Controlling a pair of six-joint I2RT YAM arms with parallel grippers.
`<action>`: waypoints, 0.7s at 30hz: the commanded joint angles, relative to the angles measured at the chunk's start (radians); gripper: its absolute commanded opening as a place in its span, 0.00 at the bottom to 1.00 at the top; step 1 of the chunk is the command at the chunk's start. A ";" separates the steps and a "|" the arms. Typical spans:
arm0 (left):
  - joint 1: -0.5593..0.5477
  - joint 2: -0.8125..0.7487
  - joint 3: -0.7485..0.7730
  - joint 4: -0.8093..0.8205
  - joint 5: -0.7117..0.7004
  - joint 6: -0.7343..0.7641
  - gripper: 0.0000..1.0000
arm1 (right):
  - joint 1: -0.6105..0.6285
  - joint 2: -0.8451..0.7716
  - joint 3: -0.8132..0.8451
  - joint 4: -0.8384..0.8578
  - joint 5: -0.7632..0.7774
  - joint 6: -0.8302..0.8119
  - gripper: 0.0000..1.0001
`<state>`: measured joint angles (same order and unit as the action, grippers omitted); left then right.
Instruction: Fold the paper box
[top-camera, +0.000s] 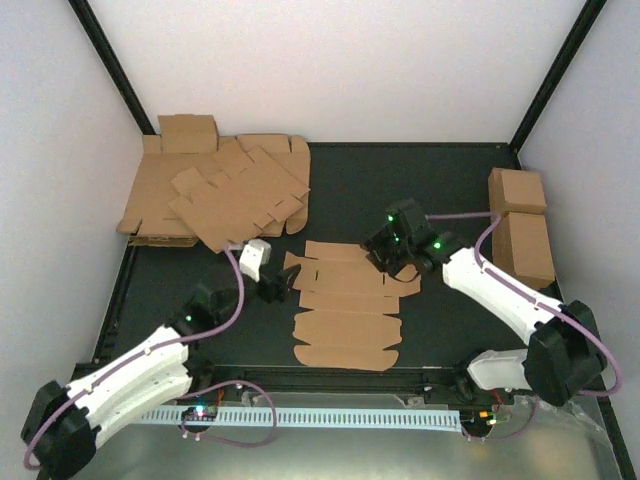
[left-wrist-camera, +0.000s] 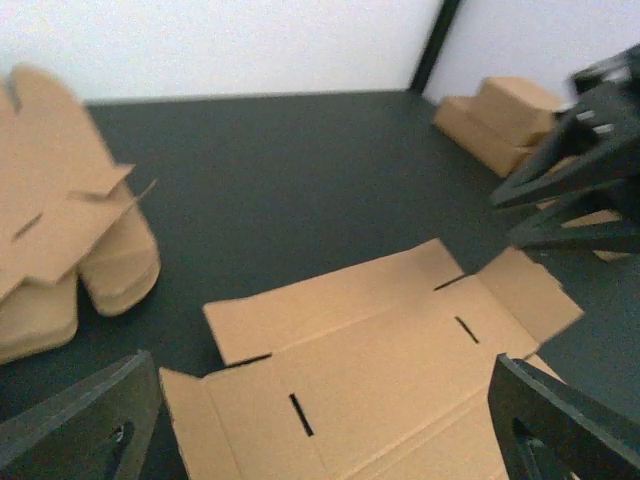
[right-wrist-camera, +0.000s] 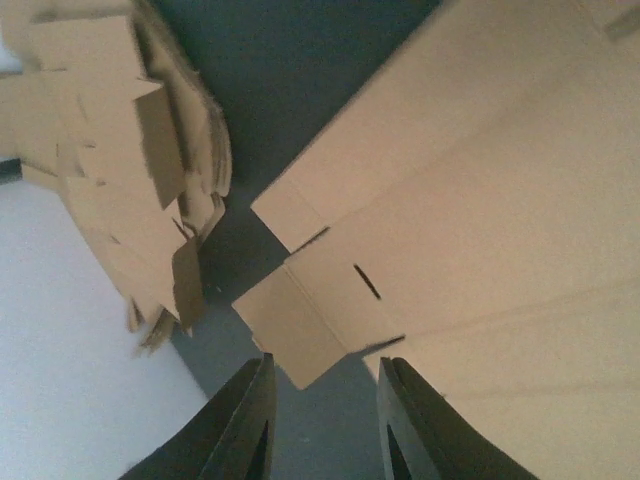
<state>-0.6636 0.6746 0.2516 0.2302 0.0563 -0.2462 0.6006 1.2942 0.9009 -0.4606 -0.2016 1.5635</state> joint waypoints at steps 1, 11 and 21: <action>0.000 0.128 0.157 -0.287 -0.142 -0.147 0.98 | 0.001 0.039 0.107 -0.048 0.090 -0.416 0.32; 0.113 0.465 0.476 -0.619 -0.051 -0.173 0.99 | -0.136 -0.054 -0.044 -0.135 0.105 -1.008 0.48; 0.212 0.688 0.543 -0.621 0.174 -0.130 0.87 | -0.202 -0.175 -0.181 -0.167 0.258 -1.038 0.95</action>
<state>-0.4587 1.3258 0.7506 -0.3676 0.1406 -0.3950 0.4191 1.1385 0.7330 -0.6136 -0.0452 0.5667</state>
